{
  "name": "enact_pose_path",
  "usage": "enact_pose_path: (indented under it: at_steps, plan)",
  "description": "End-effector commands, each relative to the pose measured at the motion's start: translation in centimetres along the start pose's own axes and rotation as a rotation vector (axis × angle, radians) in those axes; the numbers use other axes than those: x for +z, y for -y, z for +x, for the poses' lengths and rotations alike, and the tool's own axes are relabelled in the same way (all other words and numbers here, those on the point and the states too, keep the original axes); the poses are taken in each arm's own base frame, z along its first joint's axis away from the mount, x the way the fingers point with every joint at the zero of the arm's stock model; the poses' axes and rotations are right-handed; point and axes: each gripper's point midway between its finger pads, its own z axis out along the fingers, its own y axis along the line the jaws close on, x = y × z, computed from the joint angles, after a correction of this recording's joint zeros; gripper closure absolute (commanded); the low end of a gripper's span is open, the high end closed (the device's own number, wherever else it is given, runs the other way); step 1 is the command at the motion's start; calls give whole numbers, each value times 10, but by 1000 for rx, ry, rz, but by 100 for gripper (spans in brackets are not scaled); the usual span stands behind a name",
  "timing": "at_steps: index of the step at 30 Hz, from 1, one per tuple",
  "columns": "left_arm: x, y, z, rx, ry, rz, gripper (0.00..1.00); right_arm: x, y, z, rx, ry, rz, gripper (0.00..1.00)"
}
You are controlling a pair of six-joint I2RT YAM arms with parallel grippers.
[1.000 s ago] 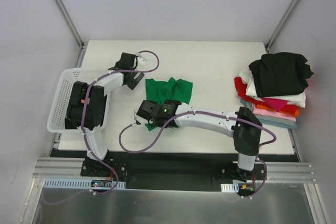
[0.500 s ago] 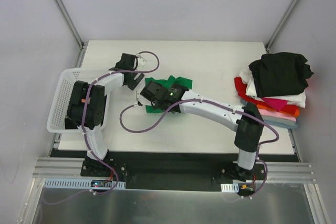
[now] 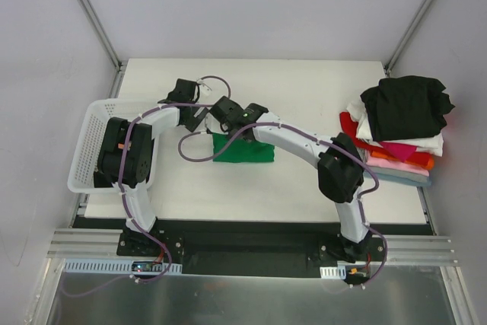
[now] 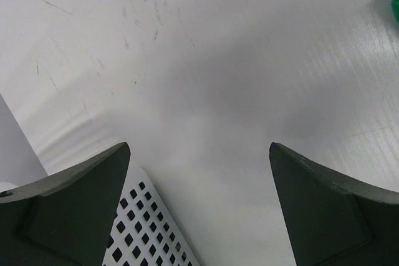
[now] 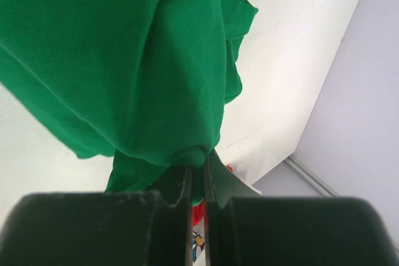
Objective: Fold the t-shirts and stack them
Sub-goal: Fold the long partially folded tshirt into a neat square
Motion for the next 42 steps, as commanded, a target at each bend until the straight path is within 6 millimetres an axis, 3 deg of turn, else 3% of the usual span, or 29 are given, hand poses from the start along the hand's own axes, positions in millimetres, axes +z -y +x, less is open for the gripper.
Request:
enact_pose_path:
  at_steps: [1, 12, 18, 19, 21, 22, 25, 36, 42]
  plan:
    - [-9, -8, -5, -27, 26, -18, 5, 11, 23, -15, 9, 49, 17, 99]
    - [-12, -8, -7, -25, 36, -15, 5, 48, 51, -14, 7, 30, 53, 99]
    - [-12, -8, -8, -28, 37, -13, 5, 60, 71, -12, 16, 21, 92, 87]
    - [-12, -9, -7, -29, 36, -14, 5, 60, 73, -12, 18, 26, 97, 76]
    - [-11, -8, -7, -27, 34, -12, 5, 57, 79, -15, 15, 33, 121, 66]
    - [-11, -8, -7, -26, 36, -12, 5, 55, 83, -16, 18, 37, 133, 56]
    - [-11, -8, -8, -25, 36, -14, 5, 48, 90, -18, 25, 52, 146, 41]
    - [-12, -16, -11, -24, 35, -42, 5, 46, 112, -22, 29, 49, 230, 37]
    - [-18, -25, -16, -17, 41, -77, 5, 23, 134, -24, 48, 71, 290, 36]
